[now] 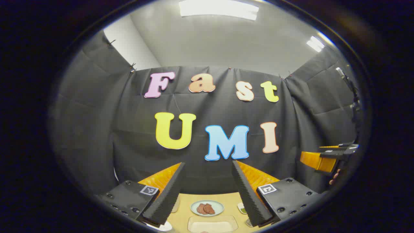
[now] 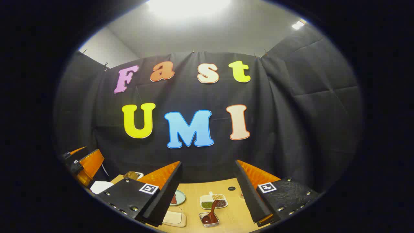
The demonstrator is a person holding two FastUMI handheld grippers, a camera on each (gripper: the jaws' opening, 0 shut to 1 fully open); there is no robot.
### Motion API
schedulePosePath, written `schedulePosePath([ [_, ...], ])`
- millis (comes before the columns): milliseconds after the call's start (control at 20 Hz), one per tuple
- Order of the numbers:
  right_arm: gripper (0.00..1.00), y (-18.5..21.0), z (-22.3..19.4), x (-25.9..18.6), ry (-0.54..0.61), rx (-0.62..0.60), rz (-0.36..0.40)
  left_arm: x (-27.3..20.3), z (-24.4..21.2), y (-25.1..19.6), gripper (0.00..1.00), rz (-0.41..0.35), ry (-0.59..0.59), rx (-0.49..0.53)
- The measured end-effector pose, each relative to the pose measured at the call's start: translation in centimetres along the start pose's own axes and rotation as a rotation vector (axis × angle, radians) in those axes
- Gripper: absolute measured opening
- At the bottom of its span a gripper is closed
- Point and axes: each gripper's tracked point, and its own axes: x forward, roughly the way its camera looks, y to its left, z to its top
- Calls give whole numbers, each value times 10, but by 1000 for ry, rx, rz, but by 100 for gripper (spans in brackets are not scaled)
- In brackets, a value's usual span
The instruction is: Close the left gripper, press the button to open the rice cooker; take a wooden spoon from the chopstick holder with the right hand, scoop a spoonful of rice and pour it into the rice cooker, then put the wooden spoon back into the chopstick holder.
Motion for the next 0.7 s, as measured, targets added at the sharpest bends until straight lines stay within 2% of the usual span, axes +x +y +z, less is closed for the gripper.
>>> schedulePosePath([
  [300,96,2,2,-1,-5,-4,10,-3,-8,7,98,9,26,-9],
  [350,96,3,3,0,-10,-4,7,-3,-6,9,93,13,24,-6],
  [450,96,4,5,0,-15,-4,9,-3,-7,9,98,12,27,0],
  [700,96,3,4,0,-16,2,13,-2,-10,9,95,7,34,6],
])
